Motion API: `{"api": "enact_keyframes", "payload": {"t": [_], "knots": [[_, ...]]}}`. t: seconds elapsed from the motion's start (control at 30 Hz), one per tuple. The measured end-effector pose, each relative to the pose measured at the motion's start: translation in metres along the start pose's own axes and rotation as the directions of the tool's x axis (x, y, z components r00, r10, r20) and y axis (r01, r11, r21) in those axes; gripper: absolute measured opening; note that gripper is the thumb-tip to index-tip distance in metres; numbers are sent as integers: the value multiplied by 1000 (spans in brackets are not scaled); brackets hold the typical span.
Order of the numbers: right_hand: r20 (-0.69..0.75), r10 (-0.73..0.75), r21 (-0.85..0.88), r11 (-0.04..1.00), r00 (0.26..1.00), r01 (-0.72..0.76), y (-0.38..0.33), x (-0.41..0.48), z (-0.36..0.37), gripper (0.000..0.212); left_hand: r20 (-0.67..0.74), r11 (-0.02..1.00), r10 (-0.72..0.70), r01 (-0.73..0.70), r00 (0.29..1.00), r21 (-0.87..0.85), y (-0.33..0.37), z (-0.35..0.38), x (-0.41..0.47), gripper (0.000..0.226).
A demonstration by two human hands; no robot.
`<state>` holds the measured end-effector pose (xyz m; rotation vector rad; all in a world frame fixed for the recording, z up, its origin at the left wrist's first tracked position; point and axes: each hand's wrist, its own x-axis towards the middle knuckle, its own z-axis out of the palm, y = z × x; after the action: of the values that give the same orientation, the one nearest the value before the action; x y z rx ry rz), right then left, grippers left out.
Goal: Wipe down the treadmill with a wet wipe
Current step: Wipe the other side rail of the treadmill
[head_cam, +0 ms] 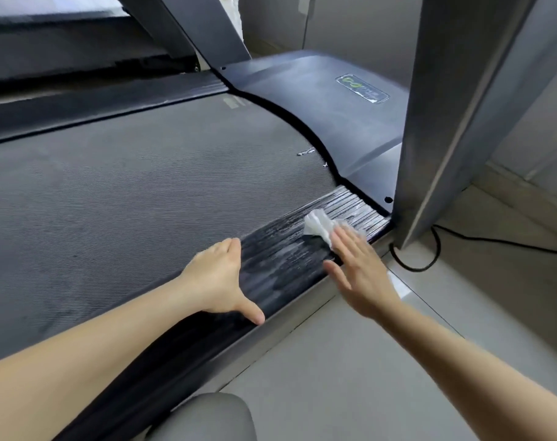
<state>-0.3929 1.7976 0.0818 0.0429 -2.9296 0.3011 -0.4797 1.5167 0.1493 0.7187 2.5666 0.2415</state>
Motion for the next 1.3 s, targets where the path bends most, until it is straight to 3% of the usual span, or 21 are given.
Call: {"api": "enact_keyframes", "payload": {"t": [0.1, 0.2, 0.27, 0.33, 0.43, 0.5, 0.6, 0.67, 0.77, 0.87, 0.97, 1.1, 1.17, 1.23, 1.3], "knots": [[101, 265, -85, 963, 959, -257, 42, 44, -6, 98, 0, 1000, 2, -2, 1000, 4, 0, 1, 2, 116], [98, 453, -134, 888, 886, -439, 24, 74, 1, 107, -9, 1000, 4, -4, 1000, 3, -1, 1, 2, 106], [172, 371, -116, 928, 913, -355, -18, 77, 5, 101, -9, 1000, 0, 0, 1000, -1, -2, 2, 2, 108], [263, 142, -36, 990, 954, -138, -55, 65, 8, 97, -24, 1000, 11, -11, 1000, 1, -3, 4, 1, 114], [328, -50, -34, 997, 943, 64, -45, 64, 0, 95, -37, 1000, 26, -26, 999, -1, -3, 5, 0, 124], [337, 55, -85, 996, 940, -28, -6, 82, -9, 99, -15, 1000, 19, -19, 1000, 7, -1, 4, 0, 135], [323, 234, -194, 965, 917, -178, 44, 107, -17, 103, -14, 1000, 7, -7, 1000, 10, 0, 4, 0, 117], [273, 289, -227, 946, 918, -230, 49, 115, -11, 98, -23, 1000, 8, -8, 1000, 11, 1, 4, 1, 110], [234, 361, -165, 930, 903, -329, 21, 117, -2, 95, -37, 1000, 1, -1, 999, -1, -2, 5, 1, 117], [264, 257, -124, 965, 930, -232, -25, 95, 7, 93, -51, 1000, 1, -1, 999, 1, -2, 6, -1, 124], [280, 36, -25, 999, 959, -30, -92, 43, 10, 93, -88, 1000, 6, -4, 996, 21, -4, 8, -3, 135], [364, -258, 34, 964, 895, 264, -119, -17, -6, 76, -76, 998, -5, 9, 997, 55, -12, 13, -16, 164], [341, -191, -63, 972, 921, 226, -79, -15, -12, 82, -77, 996, -8, 15, 997, 86, -21, 15, -28, 166], [276, 29, -127, 992, 961, 7, -32, 1, -18, 86, -63, 993, -24, 31, 998, 118, -32, 12, -43, 164], [245, 271, -189, 955, 931, -228, -10, 16, -20, 94, -43, 985, -57, 64, 997, 163, -44, 7, -55, 164]]}}
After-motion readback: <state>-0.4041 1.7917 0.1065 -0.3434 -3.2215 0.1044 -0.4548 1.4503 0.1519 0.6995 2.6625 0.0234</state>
